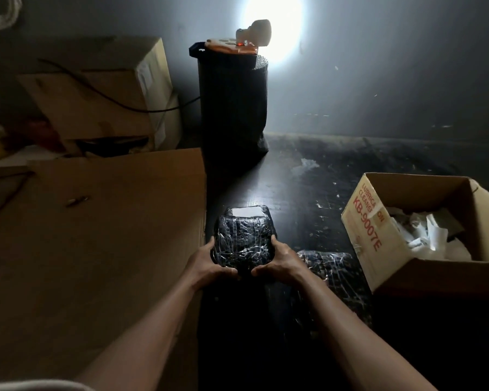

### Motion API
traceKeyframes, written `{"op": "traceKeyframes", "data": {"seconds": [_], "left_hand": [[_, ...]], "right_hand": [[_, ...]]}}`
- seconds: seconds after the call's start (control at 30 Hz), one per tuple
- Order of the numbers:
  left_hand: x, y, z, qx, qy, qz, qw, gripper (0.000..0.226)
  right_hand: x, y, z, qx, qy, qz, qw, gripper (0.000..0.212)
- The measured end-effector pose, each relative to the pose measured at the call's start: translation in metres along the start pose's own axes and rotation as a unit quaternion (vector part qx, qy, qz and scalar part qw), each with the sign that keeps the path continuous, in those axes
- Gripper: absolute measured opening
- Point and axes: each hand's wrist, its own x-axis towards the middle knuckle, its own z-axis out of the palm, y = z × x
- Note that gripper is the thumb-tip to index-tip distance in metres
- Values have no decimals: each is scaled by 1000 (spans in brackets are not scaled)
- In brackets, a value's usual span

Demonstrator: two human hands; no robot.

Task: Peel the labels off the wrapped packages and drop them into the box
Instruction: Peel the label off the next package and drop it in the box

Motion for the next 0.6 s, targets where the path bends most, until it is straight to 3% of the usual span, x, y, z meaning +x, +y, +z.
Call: {"op": "traceKeyframes", "data": {"seconds": [0.2, 0.5, 0.6], "left_hand": [[-40, -29, 15, 0, -3, -11, 1000, 130], [-73, -67, 62, -13, -58, -70, 996, 151], [-86, -57, 73, 12, -57, -75, 995, 137]], "right_hand": [[-40, 17, 31, 3, -3, 9, 1000, 129], [-73, 62, 52, -23, -53, 63, 996, 131], [-77, 70, 55, -39, -64, 75, 994, 130]]}}
